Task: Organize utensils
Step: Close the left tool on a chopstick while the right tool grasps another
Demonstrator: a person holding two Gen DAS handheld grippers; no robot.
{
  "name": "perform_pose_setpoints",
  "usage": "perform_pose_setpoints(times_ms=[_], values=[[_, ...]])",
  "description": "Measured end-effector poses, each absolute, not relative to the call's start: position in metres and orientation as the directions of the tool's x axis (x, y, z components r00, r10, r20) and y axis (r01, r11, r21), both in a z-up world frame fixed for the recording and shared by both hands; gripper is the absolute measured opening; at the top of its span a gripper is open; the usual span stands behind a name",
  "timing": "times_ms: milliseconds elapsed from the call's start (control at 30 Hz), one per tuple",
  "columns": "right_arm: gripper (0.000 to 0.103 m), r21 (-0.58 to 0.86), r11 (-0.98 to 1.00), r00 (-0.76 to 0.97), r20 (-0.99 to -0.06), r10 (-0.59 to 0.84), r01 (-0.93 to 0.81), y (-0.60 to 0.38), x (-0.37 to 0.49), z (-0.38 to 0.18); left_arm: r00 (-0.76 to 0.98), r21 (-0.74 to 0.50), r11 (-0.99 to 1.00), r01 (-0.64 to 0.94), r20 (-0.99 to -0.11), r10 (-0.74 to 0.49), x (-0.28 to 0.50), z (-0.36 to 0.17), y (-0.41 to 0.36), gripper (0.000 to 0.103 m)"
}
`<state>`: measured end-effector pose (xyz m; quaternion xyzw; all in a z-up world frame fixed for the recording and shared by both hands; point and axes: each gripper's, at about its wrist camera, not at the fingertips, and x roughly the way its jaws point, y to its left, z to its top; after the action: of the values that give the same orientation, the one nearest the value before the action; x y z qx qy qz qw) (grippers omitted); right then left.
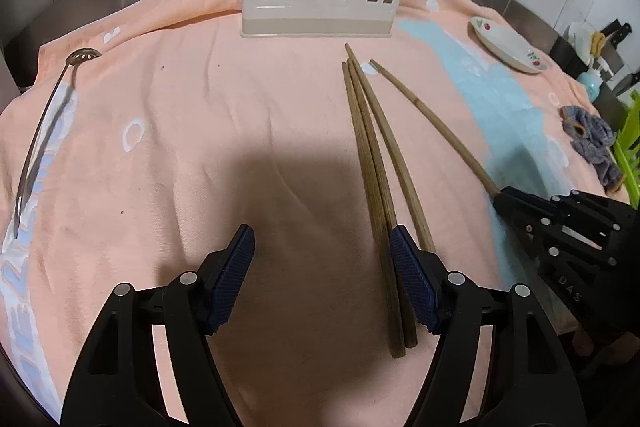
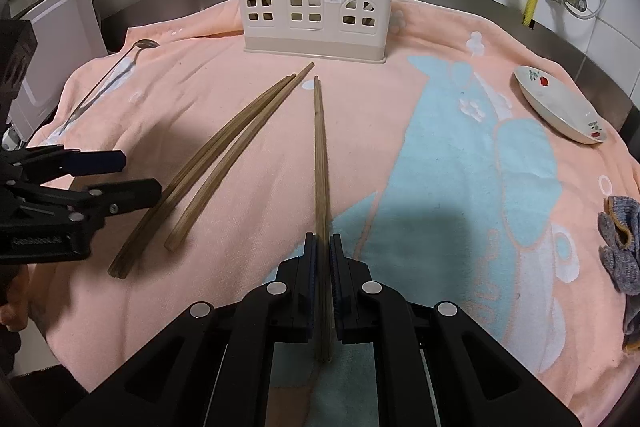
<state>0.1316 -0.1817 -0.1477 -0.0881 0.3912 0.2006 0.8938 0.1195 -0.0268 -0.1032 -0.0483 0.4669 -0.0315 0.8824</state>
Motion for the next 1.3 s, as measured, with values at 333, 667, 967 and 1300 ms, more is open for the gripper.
perform_pose_setpoints(times_ms=[333,667,967,1300], values=[[0.007,0.017,0.902,0.613,-0.729,0.306,-0.431,-0.185,0.132,-0.148,0.561,-0.068,0.998,-0.004,-0.826,-0.054,0.122,-0.104,-0.032,0.071],[0.009,0.011,0.902,0.615,-0.728,0.304,-0.432,-0.183,0.129,-0.148,0.543,-0.02,0.999,-0.048,-0.84,0.01,0.125,-0.107,-0.038,0.07],[0.01,0.015,0.901,0.613,-0.728,0.306,-0.433,-0.183,0.126,-0.147,0.558,0.047,0.996,-0.071,-0.826,0.079,0.124,-0.106,-0.034,0.07],[0.013,0.014,0.901,0.619,-0.723,0.309,-0.433,-0.186,0.121,-0.147,0.592,0.096,0.991,-0.094,-0.795,0.133,0.126,-0.102,-0.005,0.055]])
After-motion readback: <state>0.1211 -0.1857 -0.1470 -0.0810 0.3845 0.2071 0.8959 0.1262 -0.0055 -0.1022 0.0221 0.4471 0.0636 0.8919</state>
